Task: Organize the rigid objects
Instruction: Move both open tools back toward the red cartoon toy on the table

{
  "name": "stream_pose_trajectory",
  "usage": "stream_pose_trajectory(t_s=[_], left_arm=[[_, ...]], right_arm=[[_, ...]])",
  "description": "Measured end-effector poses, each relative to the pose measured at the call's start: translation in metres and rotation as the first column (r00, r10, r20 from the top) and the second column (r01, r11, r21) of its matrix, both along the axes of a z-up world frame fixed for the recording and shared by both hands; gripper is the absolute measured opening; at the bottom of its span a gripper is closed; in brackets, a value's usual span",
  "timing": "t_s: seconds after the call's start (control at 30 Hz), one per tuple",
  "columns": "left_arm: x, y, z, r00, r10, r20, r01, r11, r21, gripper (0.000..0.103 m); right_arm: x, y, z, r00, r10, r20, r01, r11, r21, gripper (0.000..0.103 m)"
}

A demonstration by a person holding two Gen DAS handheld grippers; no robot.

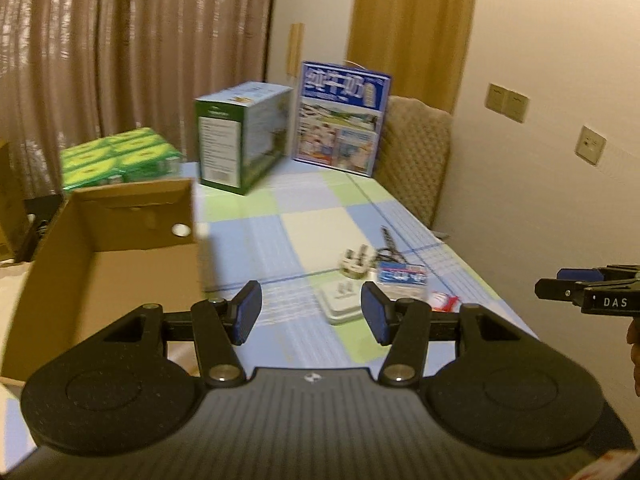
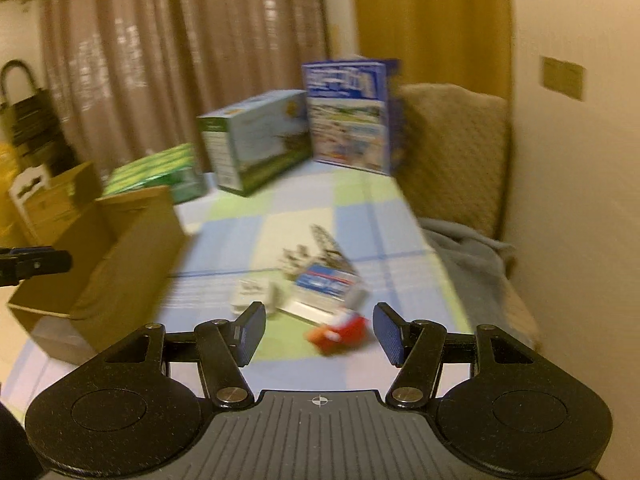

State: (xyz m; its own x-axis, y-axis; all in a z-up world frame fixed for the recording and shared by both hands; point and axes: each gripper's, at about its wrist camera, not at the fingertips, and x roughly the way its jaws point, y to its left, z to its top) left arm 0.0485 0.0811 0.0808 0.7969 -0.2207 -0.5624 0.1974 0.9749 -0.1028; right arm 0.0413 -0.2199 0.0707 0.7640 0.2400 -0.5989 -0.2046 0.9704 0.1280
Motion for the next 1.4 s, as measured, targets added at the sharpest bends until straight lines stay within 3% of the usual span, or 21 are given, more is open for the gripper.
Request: stream_pose_trajectory(t_s=[0.2, 0.53, 0.73, 0.97, 1.4], left_arm=[[0.008, -0.032, -0.016, 0.999, -0.039, -0.027, 0.039, 0.999, 0.008, 0.051], [0.034, -0.061, -0.043, 0.996, -0.05, -0.072, 0.051, 0.999, 0.014, 0.079], [0.056, -0.072, -0.069, 0.992, -0.035, -0.12, 0.038, 0.999, 0.025, 0.086], [0.081, -0.084, -0.104, 0.984, -0.034, -0.175, 0.043, 0.998, 0.049, 0.087], [0.108, -0.08, -0.143, 0.978, 0.025, -0.207, -0.018, 0.999, 0.033, 0.087]], right_arm=[[0.001, -0.023, -0.013, 1.0, -0.011, -0.01, 0.011, 1.0, -0.015, 0.057], [0.023, -0.026, -0.05, 0.996, 0.077, -0.033, -0.079, 0.996, -0.043, 0.058], [0.047, -0.027, -0.077, 0.99, 0.126, -0.067, -0.128, 0.991, -0.031, 0.067], [0.076, -0.014, -0.106, 0.976, 0.202, -0.085, -0.208, 0.975, -0.073, 0.074], [0.119, 0.012, -0.153, 0.951, 0.293, -0.099, -0.305, 0.941, -0.147, 0.076]])
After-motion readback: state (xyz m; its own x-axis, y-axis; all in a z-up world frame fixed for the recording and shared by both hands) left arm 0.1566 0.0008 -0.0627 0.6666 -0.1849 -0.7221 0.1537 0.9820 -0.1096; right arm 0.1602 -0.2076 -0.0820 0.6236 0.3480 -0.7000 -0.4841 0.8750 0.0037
